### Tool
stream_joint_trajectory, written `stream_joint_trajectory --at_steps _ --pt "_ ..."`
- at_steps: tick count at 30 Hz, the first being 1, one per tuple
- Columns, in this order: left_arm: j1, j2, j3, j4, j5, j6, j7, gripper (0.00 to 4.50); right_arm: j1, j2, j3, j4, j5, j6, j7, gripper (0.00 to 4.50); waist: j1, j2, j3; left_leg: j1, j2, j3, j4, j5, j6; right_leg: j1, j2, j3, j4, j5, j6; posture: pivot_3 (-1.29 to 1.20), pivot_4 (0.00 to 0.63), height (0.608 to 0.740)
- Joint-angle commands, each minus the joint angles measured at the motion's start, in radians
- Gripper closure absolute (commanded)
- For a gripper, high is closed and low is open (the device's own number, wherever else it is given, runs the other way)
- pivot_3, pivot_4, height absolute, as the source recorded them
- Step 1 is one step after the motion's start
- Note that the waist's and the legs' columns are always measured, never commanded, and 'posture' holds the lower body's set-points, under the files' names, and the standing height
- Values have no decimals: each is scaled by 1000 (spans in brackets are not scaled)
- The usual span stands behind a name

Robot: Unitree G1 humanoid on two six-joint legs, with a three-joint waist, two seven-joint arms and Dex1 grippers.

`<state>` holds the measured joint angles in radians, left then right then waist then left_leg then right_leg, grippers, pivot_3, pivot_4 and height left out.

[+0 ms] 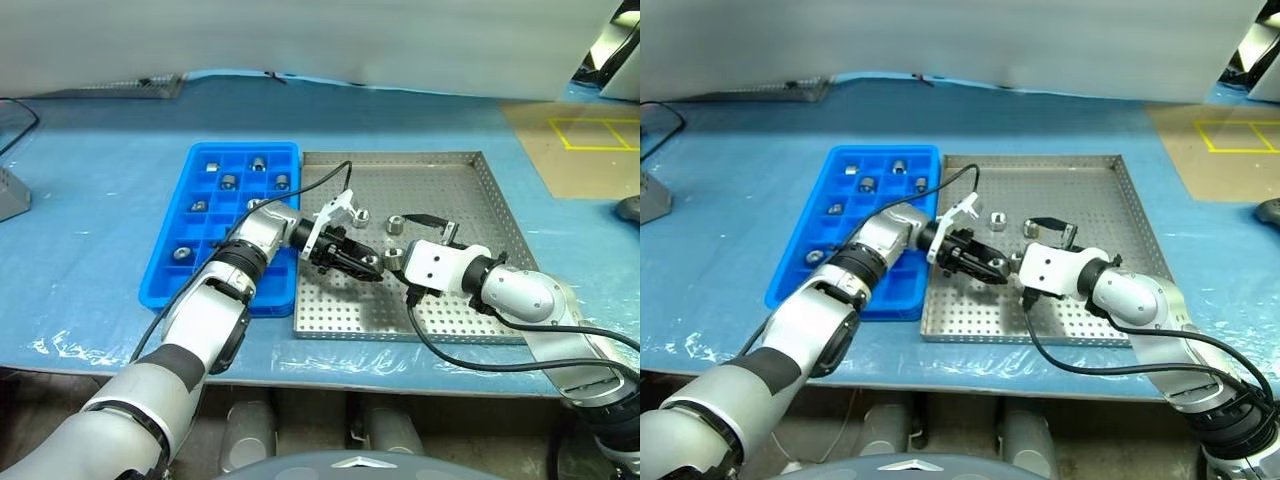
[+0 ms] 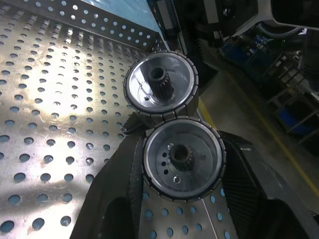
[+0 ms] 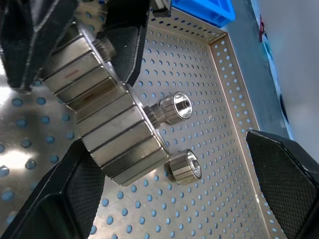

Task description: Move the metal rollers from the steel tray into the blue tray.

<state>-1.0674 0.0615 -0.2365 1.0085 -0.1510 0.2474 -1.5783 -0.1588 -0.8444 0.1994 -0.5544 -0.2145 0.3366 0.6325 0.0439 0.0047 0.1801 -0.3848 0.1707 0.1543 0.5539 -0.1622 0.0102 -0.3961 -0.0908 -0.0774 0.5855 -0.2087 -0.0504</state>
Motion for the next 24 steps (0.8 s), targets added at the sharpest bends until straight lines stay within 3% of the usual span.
stream_joint_trajectory --at_steps 1,10,24 --pt "-43 -16 33 11 -6 -21 16 2648 -22 8 -27 -53 1 -5 25 382 0 0 0 0 0 0 0 0 0 0 0 0 0 0 0 -168 150 740" --pt "-54 -28 59 41 4 -34 45 2648 -27 25 -38 -47 0 1 61 3199 0 0 0 0 0 0 1 0 1 0 0 0 1 0 0 -161 150 740" --pt "-66 -56 84 -3 -6 -54 75 2648 -4 69 -80 -49 18 53 59 3283 0 0 0 -1 0 0 3 0 1 0 0 0 2 0 0 -172 150 740"
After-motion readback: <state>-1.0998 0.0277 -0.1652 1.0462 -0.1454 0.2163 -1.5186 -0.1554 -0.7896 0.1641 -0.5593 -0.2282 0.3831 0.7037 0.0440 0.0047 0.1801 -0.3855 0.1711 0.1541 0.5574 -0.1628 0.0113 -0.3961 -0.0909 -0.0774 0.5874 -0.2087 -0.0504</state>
